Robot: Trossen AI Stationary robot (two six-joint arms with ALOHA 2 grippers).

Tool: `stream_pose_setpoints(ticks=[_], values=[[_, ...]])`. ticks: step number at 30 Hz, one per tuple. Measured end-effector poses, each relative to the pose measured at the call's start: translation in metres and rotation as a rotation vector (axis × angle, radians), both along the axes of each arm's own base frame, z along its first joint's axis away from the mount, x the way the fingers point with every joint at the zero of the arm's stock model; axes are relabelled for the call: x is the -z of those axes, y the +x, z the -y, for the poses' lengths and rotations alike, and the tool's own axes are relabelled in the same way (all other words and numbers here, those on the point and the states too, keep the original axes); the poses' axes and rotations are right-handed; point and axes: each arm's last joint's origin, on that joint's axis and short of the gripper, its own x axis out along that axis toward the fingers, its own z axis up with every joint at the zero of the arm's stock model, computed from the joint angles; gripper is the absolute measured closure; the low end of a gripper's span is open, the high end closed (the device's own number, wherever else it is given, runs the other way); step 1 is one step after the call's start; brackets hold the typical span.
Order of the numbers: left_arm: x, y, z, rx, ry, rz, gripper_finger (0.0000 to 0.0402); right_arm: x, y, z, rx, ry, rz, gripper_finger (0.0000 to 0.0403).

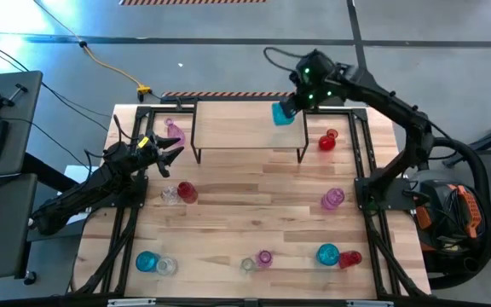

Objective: Sort vases onto shelf
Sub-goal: Put the top blue vase on the shelf

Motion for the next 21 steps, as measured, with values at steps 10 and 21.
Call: stream_pose_setpoints(ticks=[10,21], values=[[0.0,0.0,0.0,0.0,0.0,0.0,0.0218,0.0,-0.031,0.039,0.078,0.057,0.047,0.0394],[0.0,0.0,0.0,0.0,0.0,0.0,0.0218,0.009,-0.031,0.051,0.135,0.119,0.04,0.0394]])
